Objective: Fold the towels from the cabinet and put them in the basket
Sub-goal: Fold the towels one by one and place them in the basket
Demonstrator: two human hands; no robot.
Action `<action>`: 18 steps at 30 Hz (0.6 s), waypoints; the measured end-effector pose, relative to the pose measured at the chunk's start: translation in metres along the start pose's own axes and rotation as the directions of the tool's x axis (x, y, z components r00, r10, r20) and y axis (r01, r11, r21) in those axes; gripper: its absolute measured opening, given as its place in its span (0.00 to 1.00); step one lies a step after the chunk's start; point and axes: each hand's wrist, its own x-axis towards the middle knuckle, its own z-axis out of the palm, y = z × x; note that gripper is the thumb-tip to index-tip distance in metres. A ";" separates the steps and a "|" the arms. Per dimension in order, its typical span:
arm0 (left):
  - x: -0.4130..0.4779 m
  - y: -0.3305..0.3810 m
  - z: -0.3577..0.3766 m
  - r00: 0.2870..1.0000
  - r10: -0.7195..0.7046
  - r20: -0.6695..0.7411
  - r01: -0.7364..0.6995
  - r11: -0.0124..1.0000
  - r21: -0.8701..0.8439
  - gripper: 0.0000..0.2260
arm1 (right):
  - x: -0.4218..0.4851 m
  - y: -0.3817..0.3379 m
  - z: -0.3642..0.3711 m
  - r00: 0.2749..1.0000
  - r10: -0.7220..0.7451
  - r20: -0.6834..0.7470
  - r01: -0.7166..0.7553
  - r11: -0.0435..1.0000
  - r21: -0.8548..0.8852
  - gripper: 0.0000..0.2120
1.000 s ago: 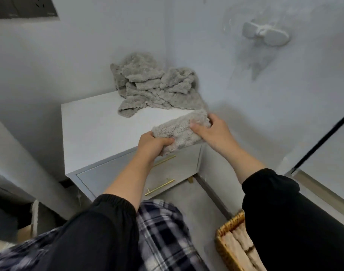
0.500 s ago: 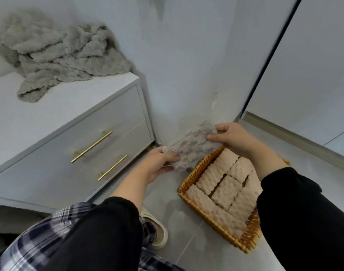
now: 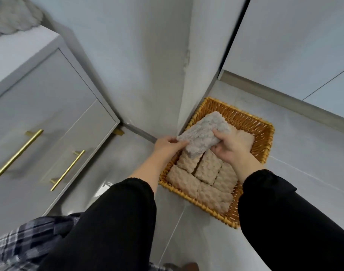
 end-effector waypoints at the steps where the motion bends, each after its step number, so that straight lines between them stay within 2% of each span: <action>1: 0.008 -0.005 -0.002 0.998 0.028 -0.058 -0.022 0.995 0.095 0.14 | 0.004 0.000 -0.005 0.999 0.009 -0.054 -0.009 1.000 0.001 0.05; 3: 0.024 -0.016 -0.005 0.994 0.027 -0.109 0.008 0.951 0.309 0.14 | 0.010 0.004 -0.015 0.991 0.033 -0.133 -0.035 0.999 -0.008 0.03; 4: 0.030 -0.020 -0.006 0.996 0.007 -0.086 0.031 0.903 0.428 0.12 | 0.011 0.006 -0.018 0.986 0.047 -0.160 -0.050 0.999 -0.017 0.03; 7: 0.042 -0.041 -0.006 0.995 -0.085 0.049 0.031 0.744 0.667 0.08 | 0.016 0.018 -0.027 0.966 0.086 -0.245 -0.099 0.994 -0.043 0.03; 10: 0.051 -0.062 -0.001 0.993 -0.086 0.086 -0.027 0.534 0.845 0.07 | 0.021 0.027 -0.031 0.952 0.107 -0.287 -0.127 0.991 -0.052 0.03; 14: 0.053 -0.064 0.000 0.985 -0.078 0.153 -0.112 0.386 0.916 0.07 | 0.032 0.034 -0.027 0.943 0.110 -0.314 -0.149 0.983 -0.105 0.02; 17: 0.050 -0.062 -0.012 0.950 -0.221 0.220 -0.140 0.328 0.934 0.03 | 0.039 0.042 -0.020 0.942 0.112 -0.315 -0.171 0.971 -0.166 0.07; 18: 0.048 -0.063 -0.016 0.928 -0.298 0.223 -0.124 0.317 0.940 0.06 | 0.041 0.043 -0.020 0.943 0.110 -0.315 -0.172 0.969 -0.178 0.09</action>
